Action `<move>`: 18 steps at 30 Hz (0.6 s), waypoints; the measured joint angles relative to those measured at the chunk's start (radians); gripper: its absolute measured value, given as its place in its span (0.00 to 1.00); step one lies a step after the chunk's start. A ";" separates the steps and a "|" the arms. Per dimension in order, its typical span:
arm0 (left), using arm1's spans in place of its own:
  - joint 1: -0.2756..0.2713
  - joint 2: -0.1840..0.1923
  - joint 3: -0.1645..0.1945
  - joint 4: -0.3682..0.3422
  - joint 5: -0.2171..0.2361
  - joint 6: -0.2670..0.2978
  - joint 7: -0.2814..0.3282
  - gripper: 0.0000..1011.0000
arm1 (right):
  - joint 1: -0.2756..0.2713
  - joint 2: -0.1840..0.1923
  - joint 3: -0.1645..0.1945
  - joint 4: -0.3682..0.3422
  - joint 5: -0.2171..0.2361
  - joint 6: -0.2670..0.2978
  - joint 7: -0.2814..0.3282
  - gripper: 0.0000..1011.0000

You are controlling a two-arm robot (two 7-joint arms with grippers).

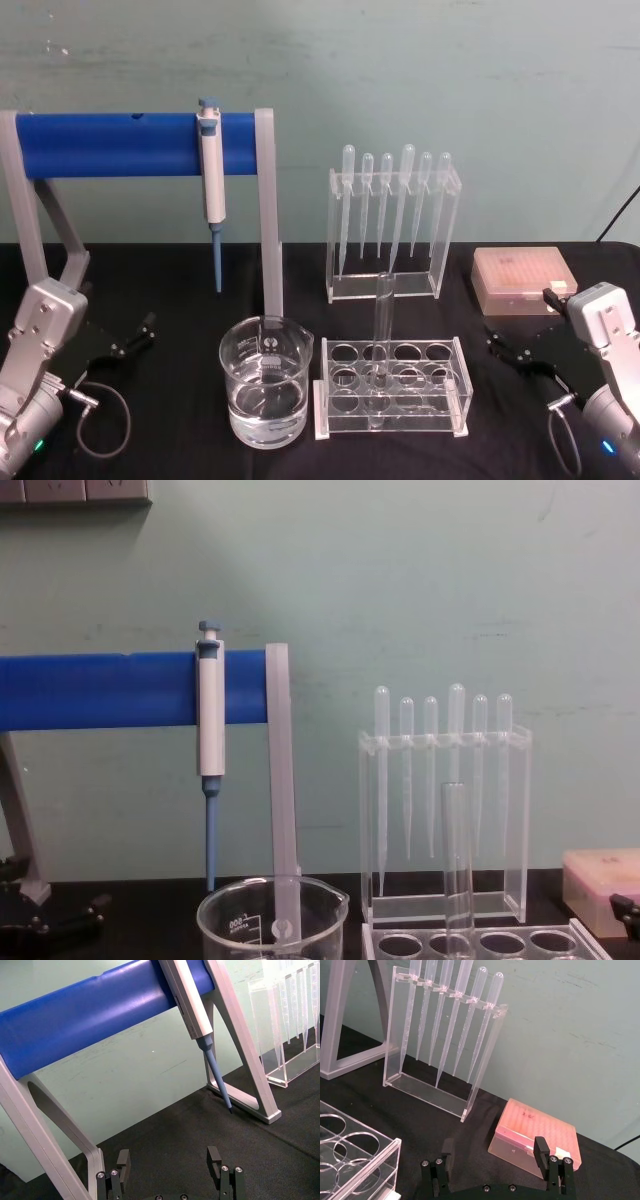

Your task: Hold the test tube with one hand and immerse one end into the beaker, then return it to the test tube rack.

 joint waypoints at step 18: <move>0.000 0.000 0.000 0.000 0.000 0.000 0.000 0.99 | 0.000 0.000 0.000 0.000 0.000 0.000 0.000 0.99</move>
